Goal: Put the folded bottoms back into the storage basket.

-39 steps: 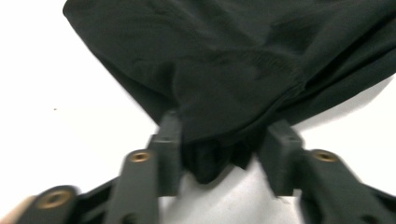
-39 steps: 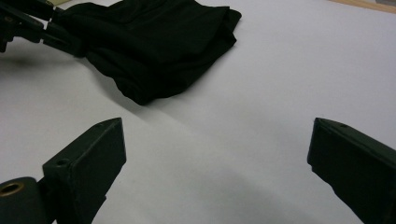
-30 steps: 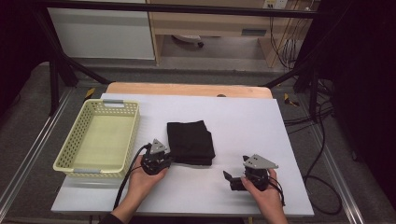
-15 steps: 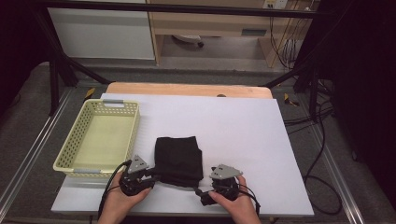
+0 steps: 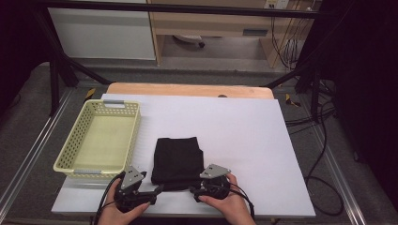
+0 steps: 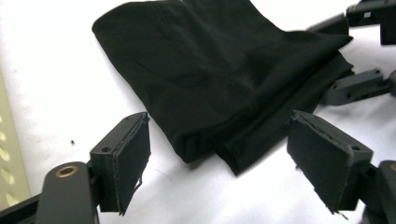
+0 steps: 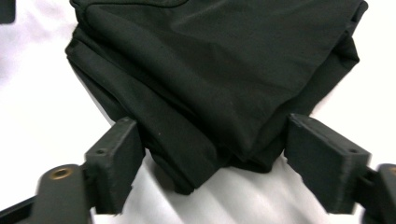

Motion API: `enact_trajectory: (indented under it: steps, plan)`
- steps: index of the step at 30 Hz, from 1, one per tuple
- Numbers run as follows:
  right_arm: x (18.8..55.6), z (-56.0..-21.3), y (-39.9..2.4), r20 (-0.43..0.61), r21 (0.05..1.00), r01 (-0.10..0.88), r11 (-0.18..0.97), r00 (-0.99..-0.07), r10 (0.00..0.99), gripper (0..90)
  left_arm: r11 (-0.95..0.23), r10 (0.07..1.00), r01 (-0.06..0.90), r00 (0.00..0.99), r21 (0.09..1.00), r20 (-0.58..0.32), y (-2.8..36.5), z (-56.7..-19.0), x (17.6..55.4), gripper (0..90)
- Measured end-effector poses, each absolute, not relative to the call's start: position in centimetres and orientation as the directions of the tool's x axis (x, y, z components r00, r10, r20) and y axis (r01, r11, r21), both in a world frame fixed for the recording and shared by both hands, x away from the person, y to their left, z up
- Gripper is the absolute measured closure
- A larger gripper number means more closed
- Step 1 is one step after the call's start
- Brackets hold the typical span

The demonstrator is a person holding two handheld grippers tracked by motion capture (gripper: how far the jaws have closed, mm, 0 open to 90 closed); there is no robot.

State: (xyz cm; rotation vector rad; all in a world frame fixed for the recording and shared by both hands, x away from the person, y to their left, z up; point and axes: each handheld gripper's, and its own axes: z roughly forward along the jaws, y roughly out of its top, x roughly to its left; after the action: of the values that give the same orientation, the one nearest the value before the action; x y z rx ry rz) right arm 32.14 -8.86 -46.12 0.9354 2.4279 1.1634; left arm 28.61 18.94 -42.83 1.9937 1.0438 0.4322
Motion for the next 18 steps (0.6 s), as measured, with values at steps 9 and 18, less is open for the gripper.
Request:
enact_trajectory:
  steps: [9, 18]
  plan:
    - [32.15, -46.19, -7.99, -0.018, 0.779, 0.388, 0.494, -0.773, 0.634, 59.0, -0.299, 0.814, 0.509, 0.577, 0.807, -0.063, 18.25, -42.88, 29.13, 18.6]
    - [31.60, -45.62, -8.76, -0.014, 0.798, 0.366, 0.479, -0.783, 0.622, 73.1, -0.277, 0.810, 0.498, 0.582, 0.822, -0.079, 18.20, -42.75, 29.08, 13.9]
